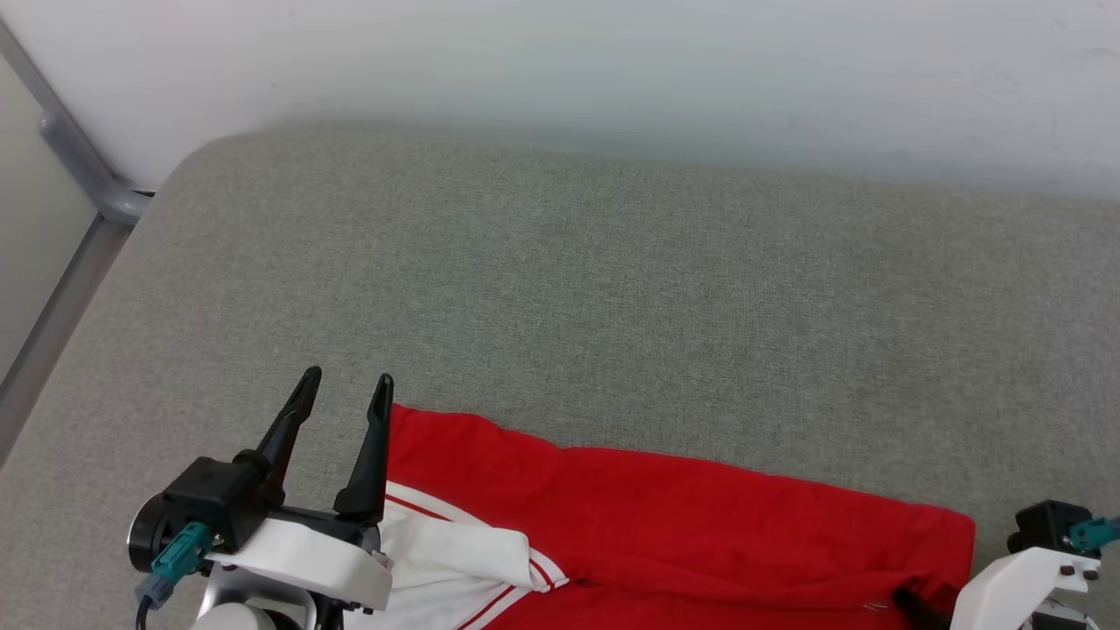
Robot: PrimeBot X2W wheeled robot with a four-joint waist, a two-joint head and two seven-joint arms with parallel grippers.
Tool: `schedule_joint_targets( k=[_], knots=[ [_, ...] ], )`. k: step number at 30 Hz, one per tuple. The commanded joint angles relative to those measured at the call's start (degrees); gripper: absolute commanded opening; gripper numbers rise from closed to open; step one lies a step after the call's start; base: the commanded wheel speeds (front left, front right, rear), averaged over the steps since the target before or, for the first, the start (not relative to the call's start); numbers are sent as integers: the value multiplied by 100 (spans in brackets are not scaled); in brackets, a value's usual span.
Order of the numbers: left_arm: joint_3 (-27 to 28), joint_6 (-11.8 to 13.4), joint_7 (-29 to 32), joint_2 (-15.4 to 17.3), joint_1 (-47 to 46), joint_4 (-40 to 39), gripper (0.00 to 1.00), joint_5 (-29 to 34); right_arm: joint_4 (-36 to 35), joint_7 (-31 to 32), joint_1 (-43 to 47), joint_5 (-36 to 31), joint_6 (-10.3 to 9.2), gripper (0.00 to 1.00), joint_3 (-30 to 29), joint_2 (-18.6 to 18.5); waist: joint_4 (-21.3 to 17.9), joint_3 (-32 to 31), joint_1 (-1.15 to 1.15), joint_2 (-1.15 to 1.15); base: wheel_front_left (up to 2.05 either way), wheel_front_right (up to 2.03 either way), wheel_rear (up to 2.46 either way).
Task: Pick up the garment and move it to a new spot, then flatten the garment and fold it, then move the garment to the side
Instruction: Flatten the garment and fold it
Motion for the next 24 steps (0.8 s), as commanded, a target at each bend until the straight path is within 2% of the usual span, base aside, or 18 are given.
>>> schedule_joint_targets(
  k=[1,2,8,14,18,24],
  knots=[
    [28,-44,-13,-34,70,8,100,41,220,106,-60,106,0,28,156,96,-5,6,0,0,0,0,0],
    [46,-53,-13,-52,75,11,100,66,287,140,-87,128,0,0,182,90,-10,5,0,0,0,0,0],
    [53,-135,-13,-81,144,108,100,144,376,71,-345,322,-2,0,271,-77,-69,-129,0,0,0,0,0],
    [43,-63,-9,-33,285,166,100,187,266,-81,-511,406,-3,0,174,-350,-202,-351,0,0,0,0,0],
    [30,-20,11,-4,366,152,100,188,234,-40,-480,369,-4,0,-154,-464,-291,-452,0,0,0,0,0],
    [17,28,41,46,457,87,100,194,157,236,-327,152,-4,0,-980,-524,-445,-526,0,0,0,0,0]
  ],
)
